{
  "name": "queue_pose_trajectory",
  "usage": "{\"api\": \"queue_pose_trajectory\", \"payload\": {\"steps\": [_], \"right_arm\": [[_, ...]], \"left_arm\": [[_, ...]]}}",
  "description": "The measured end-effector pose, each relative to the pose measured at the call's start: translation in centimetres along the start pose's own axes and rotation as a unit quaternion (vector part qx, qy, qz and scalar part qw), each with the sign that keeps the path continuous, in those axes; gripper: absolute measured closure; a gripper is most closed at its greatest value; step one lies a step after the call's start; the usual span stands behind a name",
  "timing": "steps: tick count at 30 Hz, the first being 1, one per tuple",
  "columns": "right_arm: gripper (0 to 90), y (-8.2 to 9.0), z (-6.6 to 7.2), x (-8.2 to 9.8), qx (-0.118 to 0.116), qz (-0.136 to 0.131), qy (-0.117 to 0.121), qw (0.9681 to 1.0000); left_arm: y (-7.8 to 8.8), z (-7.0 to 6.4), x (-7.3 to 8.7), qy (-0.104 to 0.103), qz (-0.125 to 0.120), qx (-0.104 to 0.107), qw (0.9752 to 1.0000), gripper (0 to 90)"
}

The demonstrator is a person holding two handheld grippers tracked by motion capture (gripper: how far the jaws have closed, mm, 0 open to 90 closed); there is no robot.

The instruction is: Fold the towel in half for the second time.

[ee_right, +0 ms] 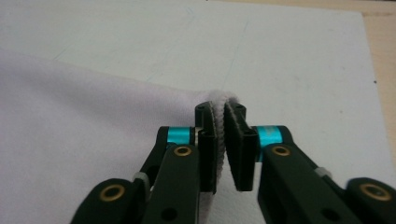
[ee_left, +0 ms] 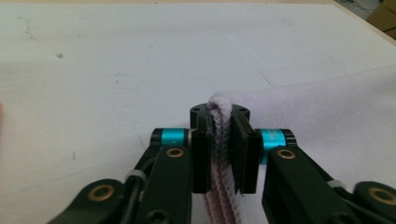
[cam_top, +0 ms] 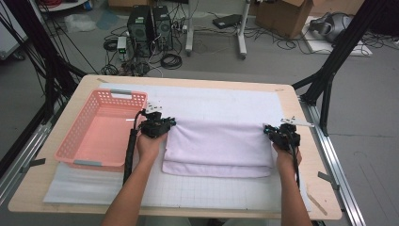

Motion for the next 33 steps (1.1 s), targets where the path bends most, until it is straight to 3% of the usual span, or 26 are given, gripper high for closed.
{"api": "queue_pose_trajectory", "payload": {"steps": [3,6,11,16,26,33], "right_arm": [[63.3,0.5,-0.1,0.0,0.005,-0.006,-0.012,0.9999],[55.6,1.4,-0.1,0.0,-0.011,-0.005,-0.018,0.9998],[53.9,3.0,0.5,0.4,-0.029,0.001,-0.001,0.9996],[52.3,4.6,0.4,0.9,-0.044,0.004,0.004,0.9990],[50.6,7.4,-0.3,2.8,-0.047,0.009,-0.006,0.9988],[50.9,8.9,0.7,3.5,-0.066,0.017,-0.008,0.9976]], "left_arm": [[0.7,-0.4,-0.2,0.005,0.007,0.012,0.9999,59.9],[2.1,-1.0,-0.1,-0.004,-0.010,0.019,0.9998,55.9],[3.9,-1.5,0.8,-0.009,-0.006,0.033,0.9994,54.6],[5.4,-1.6,1.3,0.002,-0.002,0.058,0.9983,45.0],[7.3,-2.1,2.5,-0.019,0.006,0.099,0.9949,47.2],[8.1,-2.7,4.0,-0.029,0.028,0.082,0.9958,47.7]]}}
Point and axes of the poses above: each handheld gripper's, and its own axes: y roughly backward along the jaws, x roughly out of its underside, z roughly to its left, the point moved 1 cm from there along -y, roughly forward along the jaws, and after that the axes turned 12 degrees about -z, right-handed, at the moved point
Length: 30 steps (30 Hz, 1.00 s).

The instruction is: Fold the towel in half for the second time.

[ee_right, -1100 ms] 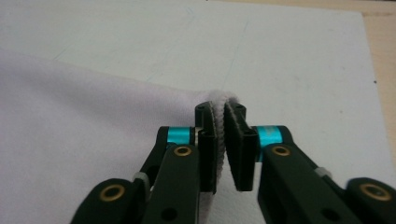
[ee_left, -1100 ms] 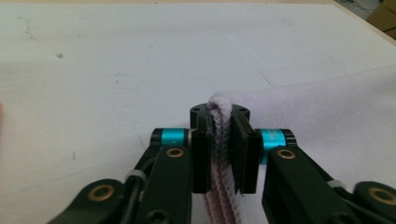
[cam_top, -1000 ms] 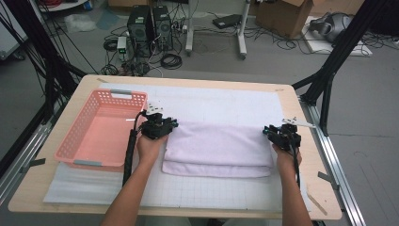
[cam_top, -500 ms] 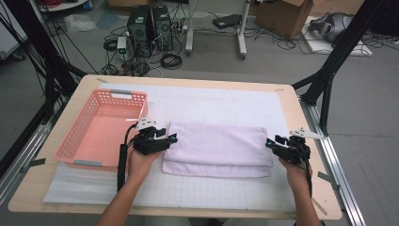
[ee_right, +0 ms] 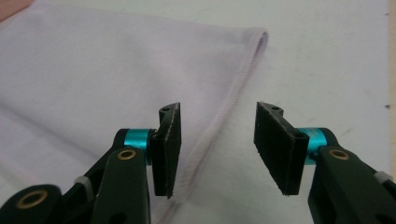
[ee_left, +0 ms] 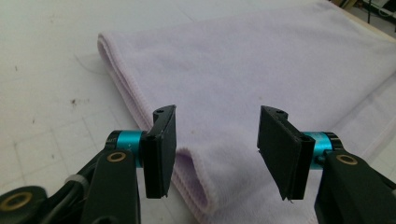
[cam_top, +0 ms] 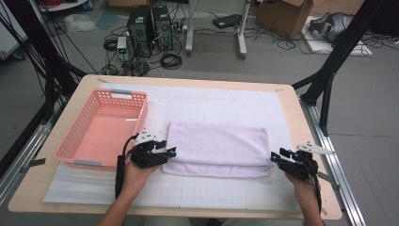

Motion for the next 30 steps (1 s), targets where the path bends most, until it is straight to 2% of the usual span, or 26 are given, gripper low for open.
{"api": "queue_pose_trajectory", "payload": {"steps": [3,6,9,12,14,17,19,20,23,30], "right_arm": [[52.8,0.4,0.8,0.4,-0.016,0.005,0.010,0.9998],[53.8,0.6,1.1,0.9,-0.026,0.010,-0.003,0.9996],[54.9,0.7,1.4,0.9,-0.034,0.015,0.004,0.9993],[54.9,0.7,1.3,1.0,-0.038,0.016,-0.003,0.9991],[55.5,0.4,1.4,1.2,-0.039,0.025,0.001,0.9989],[67.5,0.0,1.6,1.4,-0.041,0.043,0.018,0.9981],[79.3,0.0,1.5,1.4,-0.044,0.043,0.019,0.9979],[84.4,0.1,1.5,1.4,-0.047,0.041,0.019,0.9979],[85.6,0.4,1.4,1.2,-0.043,0.032,0.026,0.9982],[85.8,1.3,1.9,0.6,-0.052,0.013,0.020,0.9983]], "left_arm": [[0.3,-0.3,0.9,-0.001,0.010,-0.008,0.9999,48.3],[0.5,-0.3,1.3,0.005,0.012,-0.017,0.9998,48.7],[0.5,-0.2,1.6,0.010,0.021,-0.023,0.9995,49.7],[0.5,0.2,1.8,0.026,0.030,-0.025,0.9989,50.2],[0.4,0.2,1.8,0.029,0.032,-0.020,0.9989,52.2],[0.2,0.1,2.0,0.022,0.041,-0.019,0.9988,62.8],[0.3,0.0,1.9,0.013,0.032,-0.014,0.9993,75.2],[0.4,-0.1,1.8,0.013,0.029,-0.014,0.9994,77.7],[0.8,-0.4,1.5,0.004,0.014,-0.007,0.9999,81.3],[2.4,-0.9,0.7,0.010,-0.017,0.012,0.9997,82.0]]}}
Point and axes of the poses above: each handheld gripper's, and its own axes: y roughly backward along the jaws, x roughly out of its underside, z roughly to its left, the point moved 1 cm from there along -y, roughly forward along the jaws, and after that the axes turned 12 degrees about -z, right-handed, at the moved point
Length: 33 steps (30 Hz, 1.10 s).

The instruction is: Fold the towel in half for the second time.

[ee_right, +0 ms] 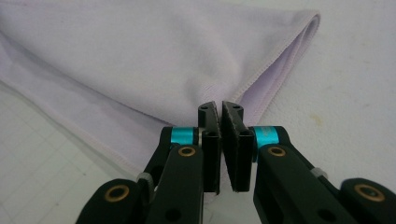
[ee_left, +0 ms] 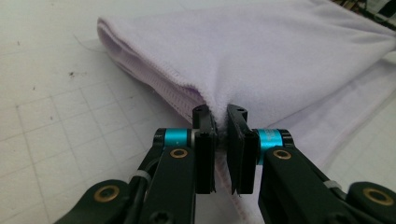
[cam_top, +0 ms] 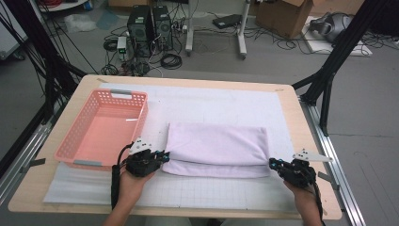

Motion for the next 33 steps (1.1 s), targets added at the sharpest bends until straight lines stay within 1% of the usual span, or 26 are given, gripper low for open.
{"api": "queue_pose_trajectory", "payload": {"steps": [1,4,6,9,10,11,12,13,14,15,17,18,20,21,22,23,24,27,28,30,31,32,33], "right_arm": [[85.8,0.2,0.1,-0.1,-0.001,-0.004,-0.003,1.0000],[85.9,0.7,0.4,-0.3,-0.003,-0.011,0.000,0.9999],[85.8,0.8,0.5,-0.3,-0.003,-0.010,0.000,0.9999],[85.8,0.6,0.5,-0.1,-0.002,-0.005,0.000,1.0000],[85.9,0.5,0.5,-0.1,-0.003,-0.003,-0.001,1.0000],[85.9,0.4,0.5,-0.1,-0.003,-0.004,0.001,1.0000],[85.8,0.4,0.5,-0.1,-0.003,-0.003,0.002,1.0000],[85.8,0.4,0.5,-0.1,-0.004,-0.004,0.005,1.0000],[85.8,0.4,0.5,-0.1,-0.004,-0.001,0.001,1.0000],[85.8,0.3,0.5,-0.1,-0.004,-0.002,0.001,1.0000],[85.8,0.2,0.5,-0.1,-0.002,-0.001,0.004,1.0000],[85.8,0.2,0.4,-0.1,-0.003,-0.002,0.004,1.0000],[85.8,0.2,0.5,-0.1,-0.003,-0.001,0.002,1.0000],[85.8,0.2,0.5,-0.1,-0.003,0.000,0.002,1.0000],[85.8,0.2,0.5,-0.1,-0.003,0.000,0.002,1.0000],[85.8,0.1,0.5,0.0,-0.004,0.000,0.002,1.0000],[85.8,0.1,0.4,0.0,-0.004,0.000,0.003,1.0000],[85.8,0.2,0.4,0.0,-0.003,-0.001,0.003,1.0000],[85.8,0.2,0.4,0.0,-0.003,-0.002,0.002,1.0000],[85.8,0.2,0.4,-0.1,-0.004,-0.003,0.001,1.0000],[85.8,0.2,0.4,-0.1,-0.003,-0.003,0.001,1.0000],[85.8,0.2,0.4,-0.1,-0.003,-0.003,0.002,1.0000],[85.8,0.3,0.5,-0.1,-0.002,-0.003,0.001,1.0000]], "left_arm": [[0.2,-0.1,-0.1,-0.002,-0.002,0.001,1.0000,82.0],[0.4,0.0,-0.2,-0.005,-0.006,-0.002,1.0000,81.3],[0.4,0.3,-0.1,-0.002,-0.005,-0.008,1.0000,79.9],[0.3,0.5,0.2,-0.005,0.001,-0.020,0.9998,76.7],[0.2,0.7,0.2,0.000,0.005,-0.028,0.9996,71.9],[0.2,0.9,0.2,0.009,0.006,-0.031,0.9995,65.9],[0.3,1.0,0.2,0.017,0.005,-0.032,0.9993,62.3],[0.3,1.1,0.2,0.024,0.003,-0.028,0.9993,60.0],[0.2,1.1,0.2,0.031,0.000,-0.022,0.9993,59.6],[0.2,1.1,0.2,0.030,0.001,-0.017,0.9994,59.5],[-0.2,0.8,0.3,0.028,0.011,-0.015,0.9994,59.7],[-0.5,0.6,0.5,0.023,0.019,-0.015,0.9994,60.1],[-1.0,0.4,0.7,0.014,0.030,-0.025,0.9991,60.8],[-1.1,0.3,0.8,0.010,0.035,-0.026,0.9990,63.3],[-1.3,0.2,1.0,0.006,0.035,-0.031,0.9989,68.0],[-1.3,0.0,1.1,-0.007,0.033,-0.032,0.9989,79.2],[-1.3,-0.2,1.0,-0.015,0.033,-0.034,0.9988,84.3],[-0.9,-0.7,0.5,-0.032,0.012,-0.034,0.9988,86.0],[-0.7,-0.8,0.3,-0.034,0.005,-0.034,0.9988,86.0],[-0.3,-0.9,0.0,-0.029,-0.009,-0.026,0.9992,86.0],[-0.1,-0.8,-0.1,-0.032,-0.015,-0.019,0.9992,85.9],[0.1,-0.8,-0.2,-0.031,-0.021,-0.014,0.9992,86.0],[0.2,-0.9,-0.3,-0.028,-0.026,-0.012,0.9992,86.0]]}}
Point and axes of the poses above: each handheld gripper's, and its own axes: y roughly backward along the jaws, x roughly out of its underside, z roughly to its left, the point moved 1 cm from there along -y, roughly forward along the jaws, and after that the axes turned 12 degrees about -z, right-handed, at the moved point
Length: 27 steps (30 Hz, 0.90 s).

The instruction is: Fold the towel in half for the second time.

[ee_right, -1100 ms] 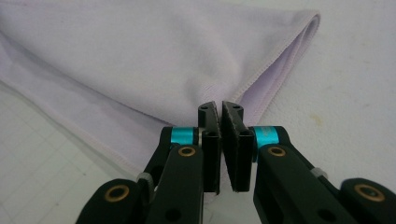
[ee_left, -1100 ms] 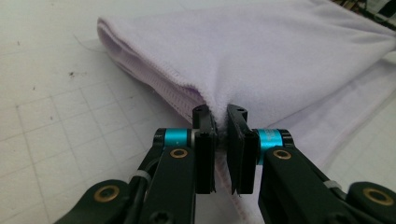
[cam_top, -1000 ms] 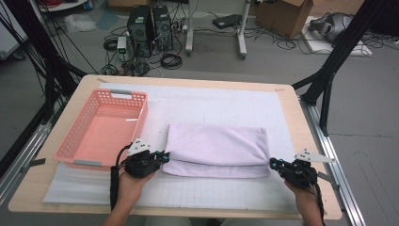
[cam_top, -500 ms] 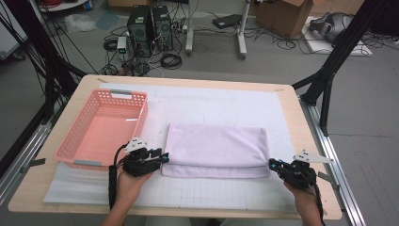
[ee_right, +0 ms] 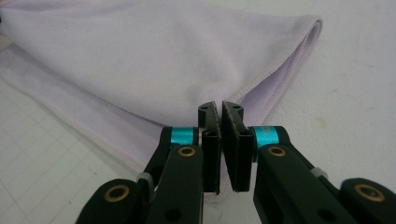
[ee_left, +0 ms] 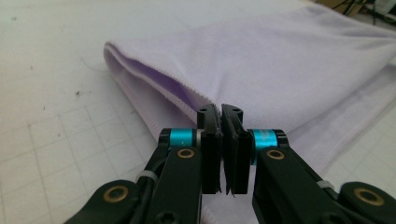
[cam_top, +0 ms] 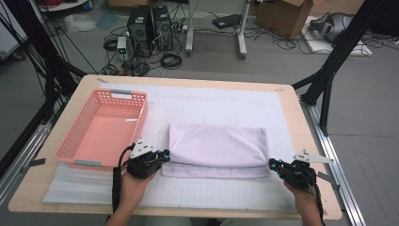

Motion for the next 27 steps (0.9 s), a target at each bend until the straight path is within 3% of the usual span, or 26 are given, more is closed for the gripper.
{"api": "queue_pose_trajectory", "payload": {"steps": [8,13,14,16,18,20,23,27], "right_arm": [[85.9,1.3,0.8,-0.5,-0.008,-0.019,-0.002,0.9998],[84.4,2.2,0.9,0.2,-0.010,-0.004,-0.014,0.9998],[77.7,2.3,0.9,0.4,-0.006,0.004,-0.016,0.9998],[64.5,2.6,0.4,0.7,0.031,0.007,-0.020,0.9993],[60.6,2.9,-0.2,0.6,0.049,-0.013,-0.037,0.9980],[60.3,3.1,-0.4,0.5,0.059,-0.028,-0.036,0.9972],[61.2,2.3,-0.1,0.5,0.048,-0.029,-0.016,0.9983],[67.9,0.1,0.9,0.5,0.015,-0.014,0.010,0.9997]], "left_arm": [[2.0,-0.4,-0.4,0.020,-0.015,0.013,0.9996,86.4],[2.7,-0.8,0.1,0.018,0.003,0.020,0.9996,86.2],[2.8,-1.0,0.7,0.024,0.024,0.020,0.9992,86.0],[2.6,-1.1,1.0,0.024,0.033,0.004,0.9992,80.3],[2.5,-0.9,0.7,0.022,0.019,-0.011,0.9995,65.8],[2.3,-0.7,0.4,0.015,0.002,-0.016,0.9998,63.0],[1.4,-0.3,0.3,0.004,0.001,-0.018,0.9998,62.8],[-0.1,-0.2,1.2,-0.001,0.026,-0.011,0.9996,69.7]]}}
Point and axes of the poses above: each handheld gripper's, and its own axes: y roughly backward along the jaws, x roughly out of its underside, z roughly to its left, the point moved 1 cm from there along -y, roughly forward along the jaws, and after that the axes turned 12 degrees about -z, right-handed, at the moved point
